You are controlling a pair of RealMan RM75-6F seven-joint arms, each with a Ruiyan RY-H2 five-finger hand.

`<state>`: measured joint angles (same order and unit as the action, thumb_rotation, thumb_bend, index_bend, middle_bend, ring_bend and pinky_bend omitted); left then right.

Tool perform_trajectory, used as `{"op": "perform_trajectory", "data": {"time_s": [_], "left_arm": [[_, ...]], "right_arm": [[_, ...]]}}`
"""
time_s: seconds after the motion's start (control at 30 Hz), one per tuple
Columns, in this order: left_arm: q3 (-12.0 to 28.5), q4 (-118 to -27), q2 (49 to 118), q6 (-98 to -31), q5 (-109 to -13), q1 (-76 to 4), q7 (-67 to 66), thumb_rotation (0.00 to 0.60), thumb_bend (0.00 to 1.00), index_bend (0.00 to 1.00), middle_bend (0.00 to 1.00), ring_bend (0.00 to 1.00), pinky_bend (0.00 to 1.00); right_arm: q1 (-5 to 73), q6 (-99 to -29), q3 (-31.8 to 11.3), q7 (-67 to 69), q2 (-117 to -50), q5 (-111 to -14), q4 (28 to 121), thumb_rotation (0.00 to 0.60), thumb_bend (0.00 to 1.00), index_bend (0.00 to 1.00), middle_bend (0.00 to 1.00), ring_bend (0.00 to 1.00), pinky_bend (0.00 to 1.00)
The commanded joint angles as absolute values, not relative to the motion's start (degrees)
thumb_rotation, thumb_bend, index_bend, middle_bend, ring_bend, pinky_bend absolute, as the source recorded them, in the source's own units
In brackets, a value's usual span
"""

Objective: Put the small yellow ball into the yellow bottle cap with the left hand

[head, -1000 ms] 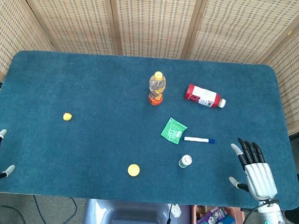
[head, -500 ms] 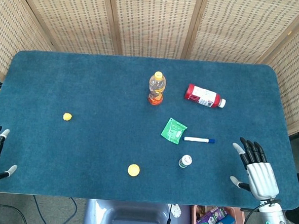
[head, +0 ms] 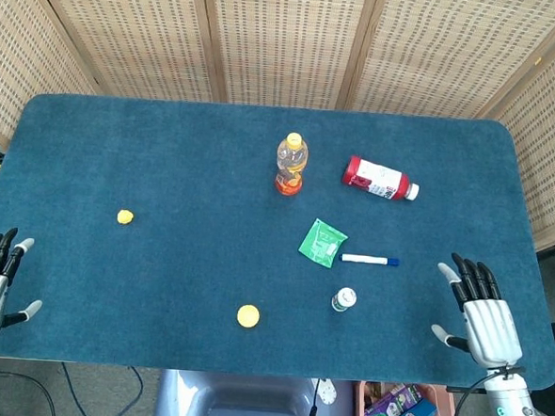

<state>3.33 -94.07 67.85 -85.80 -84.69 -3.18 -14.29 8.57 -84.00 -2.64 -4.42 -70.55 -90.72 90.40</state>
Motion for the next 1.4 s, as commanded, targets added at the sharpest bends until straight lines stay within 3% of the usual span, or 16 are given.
{"op": "perform_trajectory", "data": {"time_s": [0.03,0.23,0.5,0.9,1.4], "left_arm": [[5.3,-95.3,66.6,-83.0,-83.5,-5.8,-15.6,0.6,0.14,0.18,0.0,0.0,0.0],[9.1,-95.1,66.0,-75.5,-78.5,-11.6,-17.7,0.6,0.15,0.22,0.0,0.0,0.0],[13.1,-87.7,68.6,-65.9,-70.0,-18.9,-19.9,0.6,0.15,0.24,0.0,0.0,0.0],[14.4,-73.2,76.3,-56.5,-64.2,-26.8,-20.2,0.6,0.16,0.3,0.0,0.0,0.0],[13.2,-54.3,87.7,-45.1,-60.8,-34.4,-17.4,0.6,0.17,0.35,0.0,0.0,0.0]], "right_arm": [[9.0,-83.1,-3.0,-4.4,-70.9,-89.9,89.8,0.6,0.0,0.0,0.0,0.0,0.0],[9.4,-81.9,-3.4,-4.4,-71.3,-88.4,89.1,0.6,0.0,0.0,0.0,0.0,0.0],[9.6,-80.4,-4.2,-3.8,-71.7,-85.8,87.6,0.6,0.0,0.0,0.0,0.0,0.0],[10.1,-78.2,-4.7,-4.3,-72.5,-82.9,85.7,0.6,0.0,0.0,0.0,0.0,0.0],[10.9,-76.5,-5.1,-5.7,-74.1,-81.1,83.5,0.6,0.0,0.0,0.0,0.0,0.0]]}}
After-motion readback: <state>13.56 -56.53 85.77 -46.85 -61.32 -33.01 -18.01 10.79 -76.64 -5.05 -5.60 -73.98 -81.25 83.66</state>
